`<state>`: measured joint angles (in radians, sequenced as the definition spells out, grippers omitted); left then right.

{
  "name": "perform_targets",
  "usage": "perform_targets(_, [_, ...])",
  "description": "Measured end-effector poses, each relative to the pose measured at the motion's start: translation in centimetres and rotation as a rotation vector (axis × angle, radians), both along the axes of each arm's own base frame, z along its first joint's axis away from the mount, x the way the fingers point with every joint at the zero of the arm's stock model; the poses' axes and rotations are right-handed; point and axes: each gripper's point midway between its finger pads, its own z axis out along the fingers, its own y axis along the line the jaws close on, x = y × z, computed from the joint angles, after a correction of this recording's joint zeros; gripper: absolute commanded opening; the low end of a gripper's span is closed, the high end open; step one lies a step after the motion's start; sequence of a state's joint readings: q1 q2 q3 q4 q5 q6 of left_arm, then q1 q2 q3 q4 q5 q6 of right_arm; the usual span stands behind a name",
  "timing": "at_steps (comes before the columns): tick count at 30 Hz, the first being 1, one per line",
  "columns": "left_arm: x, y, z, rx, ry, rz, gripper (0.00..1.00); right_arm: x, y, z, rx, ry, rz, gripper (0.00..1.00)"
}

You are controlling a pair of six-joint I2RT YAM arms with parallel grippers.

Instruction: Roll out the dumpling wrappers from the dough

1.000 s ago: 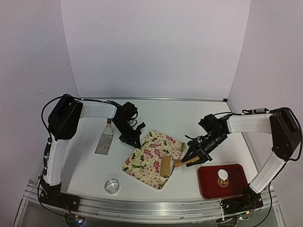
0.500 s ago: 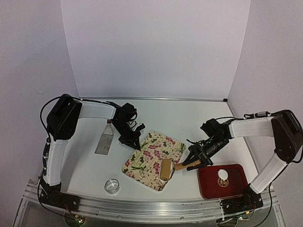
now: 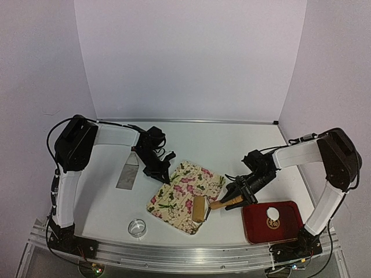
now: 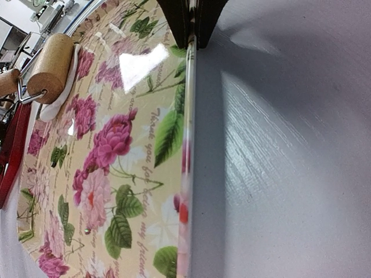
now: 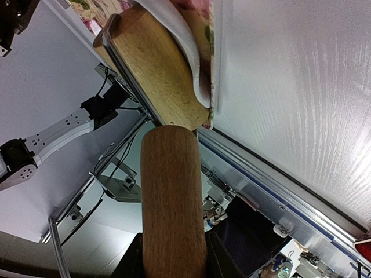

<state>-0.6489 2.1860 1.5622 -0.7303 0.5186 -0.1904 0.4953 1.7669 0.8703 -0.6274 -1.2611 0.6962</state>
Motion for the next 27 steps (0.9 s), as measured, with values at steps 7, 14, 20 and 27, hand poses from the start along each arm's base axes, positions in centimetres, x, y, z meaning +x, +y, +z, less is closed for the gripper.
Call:
perform_targets(7, [0.0, 0.1, 0.0, 0.002, -0.002, -0.001, 0.0, 0.3, 0.3, -0.1, 0.007, 0.029, -0.003, 0.0])
perform_targets(14, [0.1, 0.2, 0.0, 0.001, -0.005, -0.002, 0.0, 0.5, 0.5, 0.0, 0.006, 0.057, -0.007, 0.0])
perform_targets(20, [0.2, 0.2, 0.0, 0.001, -0.005, -0.002, 0.0, 0.6, 0.6, 0.0, 0.006, 0.078, -0.012, 0.0])
perform_targets(27, [0.3, 0.3, 0.0, 0.001, -0.008, -0.003, 0.0, 0.8, 1.1, 0.2, -0.007, 0.099, -0.008, 0.0])
